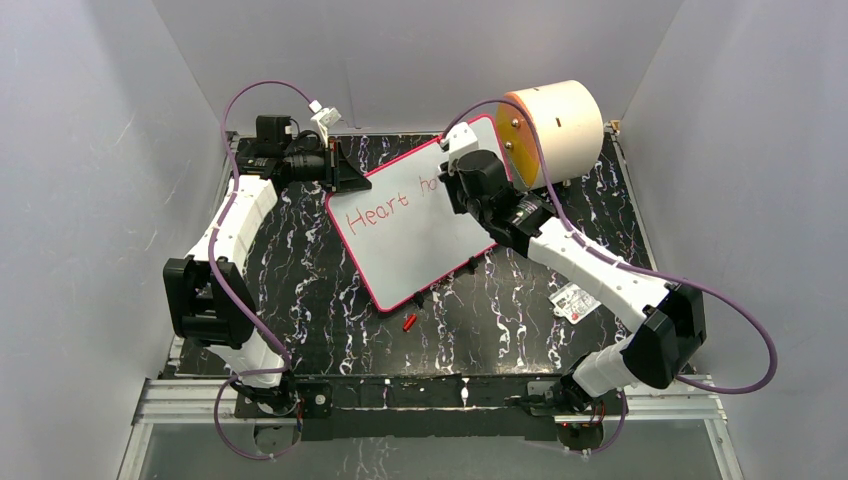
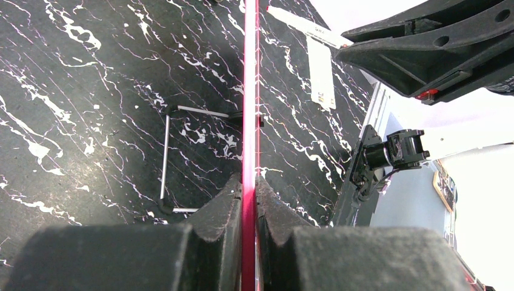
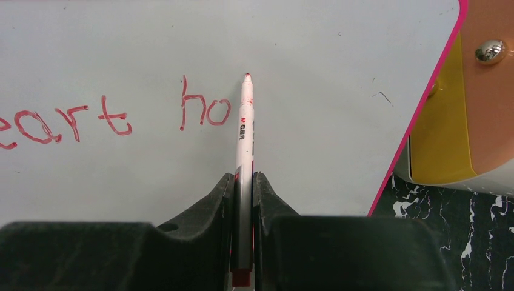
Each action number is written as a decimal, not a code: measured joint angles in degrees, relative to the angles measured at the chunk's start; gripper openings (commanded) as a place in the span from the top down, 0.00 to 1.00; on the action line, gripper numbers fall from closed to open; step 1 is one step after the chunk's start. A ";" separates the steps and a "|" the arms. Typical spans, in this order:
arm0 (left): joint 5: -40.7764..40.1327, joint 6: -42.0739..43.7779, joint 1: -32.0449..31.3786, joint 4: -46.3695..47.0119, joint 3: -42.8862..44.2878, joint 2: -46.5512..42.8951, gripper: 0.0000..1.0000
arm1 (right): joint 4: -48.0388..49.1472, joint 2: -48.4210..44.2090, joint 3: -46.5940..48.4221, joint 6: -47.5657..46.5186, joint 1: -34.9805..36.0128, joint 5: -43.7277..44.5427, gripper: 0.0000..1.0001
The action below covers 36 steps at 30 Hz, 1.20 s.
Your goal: Write a sentence on the whiteboard
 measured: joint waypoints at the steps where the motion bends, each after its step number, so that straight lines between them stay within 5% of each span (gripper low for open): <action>1: 0.00 0.00 0.00 0.00 0.00 0.00 1.00 | 0.04 0.02 0.24 0.00 -0.02 0.00 1.00; 36: -0.13 0.13 0.02 0.00 0.00 0.00 1.00 | -4.70 2.40 2.38 0.22 -0.68 -3.04 1.00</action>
